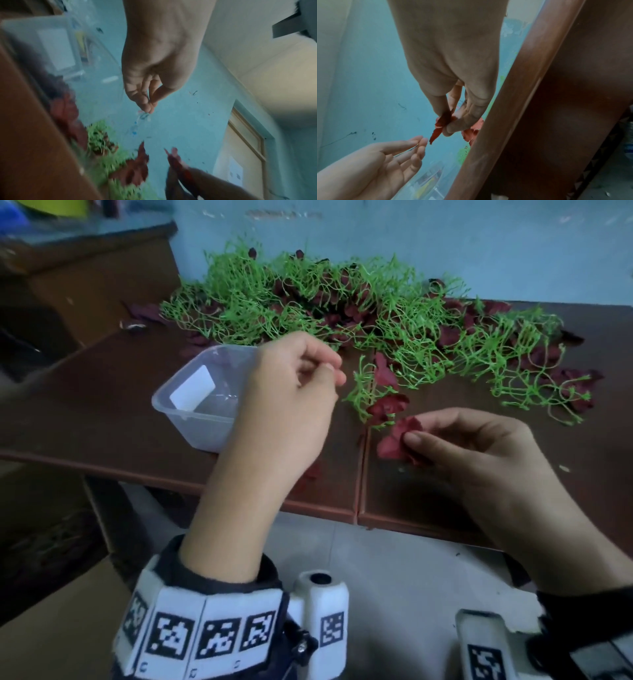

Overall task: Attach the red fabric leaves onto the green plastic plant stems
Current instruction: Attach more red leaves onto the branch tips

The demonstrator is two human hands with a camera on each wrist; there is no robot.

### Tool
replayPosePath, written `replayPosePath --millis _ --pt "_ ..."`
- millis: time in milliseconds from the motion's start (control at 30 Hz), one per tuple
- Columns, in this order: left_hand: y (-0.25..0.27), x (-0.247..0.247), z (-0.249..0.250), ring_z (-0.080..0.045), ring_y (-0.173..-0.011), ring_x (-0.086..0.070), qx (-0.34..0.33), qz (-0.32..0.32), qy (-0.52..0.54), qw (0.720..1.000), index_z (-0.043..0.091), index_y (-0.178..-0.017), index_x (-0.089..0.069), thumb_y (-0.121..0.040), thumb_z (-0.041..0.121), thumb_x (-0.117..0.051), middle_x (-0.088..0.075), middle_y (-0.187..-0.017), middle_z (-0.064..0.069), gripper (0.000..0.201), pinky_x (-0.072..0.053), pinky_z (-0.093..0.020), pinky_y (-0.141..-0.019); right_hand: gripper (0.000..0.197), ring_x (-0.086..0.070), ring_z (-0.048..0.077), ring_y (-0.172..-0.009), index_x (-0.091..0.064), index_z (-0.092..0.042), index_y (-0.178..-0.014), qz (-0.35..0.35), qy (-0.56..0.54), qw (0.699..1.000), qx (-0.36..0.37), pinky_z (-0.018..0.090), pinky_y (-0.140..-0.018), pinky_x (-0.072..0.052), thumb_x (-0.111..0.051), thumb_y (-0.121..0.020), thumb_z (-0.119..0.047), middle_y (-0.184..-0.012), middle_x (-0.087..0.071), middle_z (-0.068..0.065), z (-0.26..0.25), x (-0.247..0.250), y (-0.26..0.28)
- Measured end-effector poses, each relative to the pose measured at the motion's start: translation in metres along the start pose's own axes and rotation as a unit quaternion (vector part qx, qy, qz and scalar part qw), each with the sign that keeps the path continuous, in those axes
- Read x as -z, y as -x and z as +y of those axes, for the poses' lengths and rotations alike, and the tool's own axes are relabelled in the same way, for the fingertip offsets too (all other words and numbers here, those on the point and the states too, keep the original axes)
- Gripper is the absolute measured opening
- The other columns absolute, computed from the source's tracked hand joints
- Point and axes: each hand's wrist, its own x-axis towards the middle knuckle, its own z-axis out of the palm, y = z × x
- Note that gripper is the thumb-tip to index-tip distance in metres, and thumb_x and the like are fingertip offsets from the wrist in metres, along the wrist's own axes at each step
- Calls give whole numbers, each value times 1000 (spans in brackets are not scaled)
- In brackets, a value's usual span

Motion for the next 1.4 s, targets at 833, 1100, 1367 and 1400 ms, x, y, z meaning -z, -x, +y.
replayPosePath --millis 833,1100,1367,1400 --pt "-15 80 -34 -16 -77 -69 107 -119 -364 918 35 -67 -67 -82 14 -81 -68 -87 5 29 -60 -41 -82 7 -69 33 -70 -77 -9 -85 -121 67 988 -67 32 -58 -61 -70 -85 -10 -81 -75 20 -4 -46 7" --pt "-19 76 -32 -15 -75 -63 73 -97 -363 924 31 -72 -62 -94 17 -68 -62 -83 7 27 -56 -36 -74 9 -67 25 -63 -77 -9 -85 -112 60 991 -53 25 -55 -55 -69 -84 -13 -74 -72 20 -1 -42 4" --pt "-20 62 -22 -5 -73 -64 -106 67 -250 960 16 -92 -67 -93 7 -65 -64 -80 8 9 -57 -28 -71 14 -69 22 -61 -68 4 -93 -23 -31 998 -43 24 -57 -57 -69 -81 -2 -74 -72 20 10 -43 -4" --pt "-20 58 -20 -8 -74 -65 -139 87 -220 961 14 -93 -67 -92 7 -65 -65 -83 4 7 -58 -32 -72 12 -69 20 -60 -67 5 -92 -9 -42 998 -47 23 -56 -57 -69 -82 0 -72 -71 18 10 -43 -4"
